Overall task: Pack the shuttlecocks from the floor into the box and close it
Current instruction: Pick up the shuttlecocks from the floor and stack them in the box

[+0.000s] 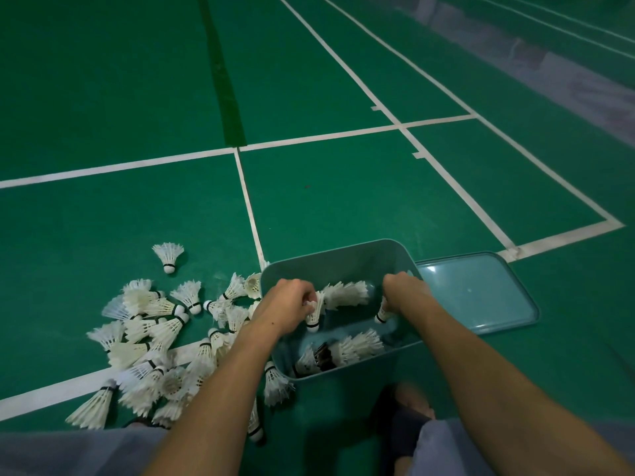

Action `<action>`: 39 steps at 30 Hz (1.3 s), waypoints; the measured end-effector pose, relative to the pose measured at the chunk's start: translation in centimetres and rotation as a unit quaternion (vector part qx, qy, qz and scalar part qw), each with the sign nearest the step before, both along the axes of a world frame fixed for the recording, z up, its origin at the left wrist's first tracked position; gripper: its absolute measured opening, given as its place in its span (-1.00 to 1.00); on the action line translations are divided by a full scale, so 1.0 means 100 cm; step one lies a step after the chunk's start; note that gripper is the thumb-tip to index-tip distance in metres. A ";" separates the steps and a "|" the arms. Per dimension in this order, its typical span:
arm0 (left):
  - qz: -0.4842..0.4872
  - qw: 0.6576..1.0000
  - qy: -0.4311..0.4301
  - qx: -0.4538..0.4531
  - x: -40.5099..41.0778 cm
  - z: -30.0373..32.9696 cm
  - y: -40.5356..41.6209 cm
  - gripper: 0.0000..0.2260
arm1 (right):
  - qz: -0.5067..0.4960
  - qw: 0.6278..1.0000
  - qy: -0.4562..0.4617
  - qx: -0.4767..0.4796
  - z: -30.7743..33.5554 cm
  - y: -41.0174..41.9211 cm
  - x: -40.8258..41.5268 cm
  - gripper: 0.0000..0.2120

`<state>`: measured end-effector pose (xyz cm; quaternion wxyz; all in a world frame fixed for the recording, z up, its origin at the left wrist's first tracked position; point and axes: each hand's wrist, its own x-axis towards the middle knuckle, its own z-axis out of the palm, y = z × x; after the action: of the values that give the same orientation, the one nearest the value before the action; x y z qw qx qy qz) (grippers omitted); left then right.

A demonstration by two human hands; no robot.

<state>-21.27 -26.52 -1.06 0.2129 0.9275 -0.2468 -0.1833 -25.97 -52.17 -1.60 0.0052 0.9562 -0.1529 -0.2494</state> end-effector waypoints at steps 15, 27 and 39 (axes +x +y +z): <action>-0.024 1.000 -0.004 0.000 -0.004 -0.015 -0.004 -0.90 | -0.044 0.989 0.126 0.063 -0.035 -0.002 -0.002 -0.69; -0.027 1.000 -0.004 0.010 -0.001 -0.024 -0.006 -0.93 | -0.111 0.965 0.195 0.137 -0.016 -0.002 -0.011 -0.73; -0.074 0.990 -0.019 0.115 0.010 -0.025 -0.016 -0.87 | 0.099 0.966 -0.021 0.240 -0.010 0.094 0.027 -0.89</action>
<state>-20.23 -28.07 -3.53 0.0859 0.9282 -0.2963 -0.2082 -23.26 -42.75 -2.61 -0.2029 0.9450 0.0062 -0.2564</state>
